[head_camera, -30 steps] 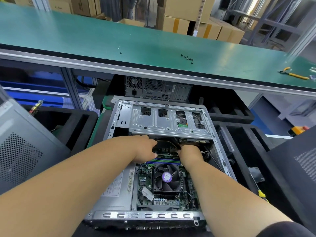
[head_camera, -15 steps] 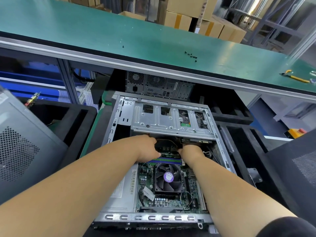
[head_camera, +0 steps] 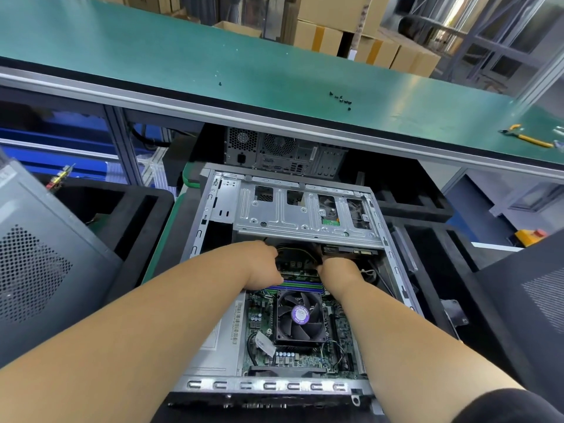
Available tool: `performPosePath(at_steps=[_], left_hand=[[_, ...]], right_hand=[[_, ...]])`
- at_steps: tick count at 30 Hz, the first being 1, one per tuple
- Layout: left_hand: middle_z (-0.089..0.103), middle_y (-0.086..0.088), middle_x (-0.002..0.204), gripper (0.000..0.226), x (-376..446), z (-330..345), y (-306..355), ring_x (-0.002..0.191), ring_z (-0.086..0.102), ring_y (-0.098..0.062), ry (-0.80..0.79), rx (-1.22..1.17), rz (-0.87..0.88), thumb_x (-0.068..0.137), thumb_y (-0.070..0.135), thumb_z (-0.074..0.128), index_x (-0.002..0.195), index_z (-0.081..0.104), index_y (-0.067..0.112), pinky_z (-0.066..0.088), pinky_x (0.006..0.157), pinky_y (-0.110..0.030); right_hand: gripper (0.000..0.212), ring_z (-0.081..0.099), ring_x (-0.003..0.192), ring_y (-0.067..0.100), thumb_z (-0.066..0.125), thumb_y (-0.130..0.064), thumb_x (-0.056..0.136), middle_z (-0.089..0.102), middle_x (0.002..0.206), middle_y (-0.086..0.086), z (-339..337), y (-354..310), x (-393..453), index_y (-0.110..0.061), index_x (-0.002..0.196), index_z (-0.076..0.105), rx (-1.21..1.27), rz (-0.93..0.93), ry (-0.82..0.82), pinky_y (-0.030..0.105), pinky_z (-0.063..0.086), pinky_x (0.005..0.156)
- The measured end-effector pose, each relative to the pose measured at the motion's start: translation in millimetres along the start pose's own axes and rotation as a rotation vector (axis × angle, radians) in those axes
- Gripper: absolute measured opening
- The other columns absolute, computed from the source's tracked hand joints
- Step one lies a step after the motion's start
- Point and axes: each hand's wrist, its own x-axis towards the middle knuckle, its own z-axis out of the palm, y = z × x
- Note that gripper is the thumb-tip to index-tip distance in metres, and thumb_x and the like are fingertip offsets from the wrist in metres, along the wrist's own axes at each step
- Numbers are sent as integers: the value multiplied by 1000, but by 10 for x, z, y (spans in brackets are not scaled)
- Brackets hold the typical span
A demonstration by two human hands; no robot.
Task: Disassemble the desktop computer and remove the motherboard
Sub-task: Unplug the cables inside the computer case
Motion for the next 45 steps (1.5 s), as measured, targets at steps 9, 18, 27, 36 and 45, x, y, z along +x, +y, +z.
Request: performPosePath(at_steps=[9, 18, 27, 36, 45], left_hand=[[31, -7, 151, 65, 20, 9, 3, 130, 42, -27, -10, 7, 6, 92, 42, 47, 150, 27, 22, 40, 104, -36], [25, -5, 154, 70, 52, 23, -1, 135, 36, -26, -31, 39, 6, 91, 46, 49, 151, 23, 24, 36, 108, -35], [26, -5, 154, 68, 38, 17, -9, 134, 38, -26, -35, 56, -7, 90, 44, 49, 151, 26, 23, 37, 108, -37], [25, -8, 153, 61, 11, -25, 27, 133, 38, -26, -104, 99, 7, 93, 35, 44, 150, 28, 21, 37, 108, -40], [33, -10, 150, 53, 12, -31, 46, 134, 34, -25, -144, 155, 10, 95, 34, 42, 144, 39, 14, 35, 108, -39]], right_hand=[[52, 66, 90, 31, 46, 2, 91, 68, 107, 11, 44, -69, -79, -12, 141, 44, -110, -66, 124, 32, 41, 60], [52, 65, 96, 33, 48, 5, 89, 67, 111, 15, 46, -126, -75, -6, 139, 45, -90, -79, 130, 37, 42, 63], [49, 64, 97, 33, 42, 1, 93, 65, 117, 16, 77, -43, 5, -8, 142, 42, -49, -103, 129, 32, 38, 62], [53, 64, 95, 34, 42, -2, 94, 66, 112, 15, 104, -7, 42, -12, 146, 37, -85, -114, 92, 33, 38, 62], [44, 64, 92, 32, 42, -8, 98, 68, 105, 12, 66, 6, 6, -14, 141, 43, -73, -93, 88, 32, 42, 63]])
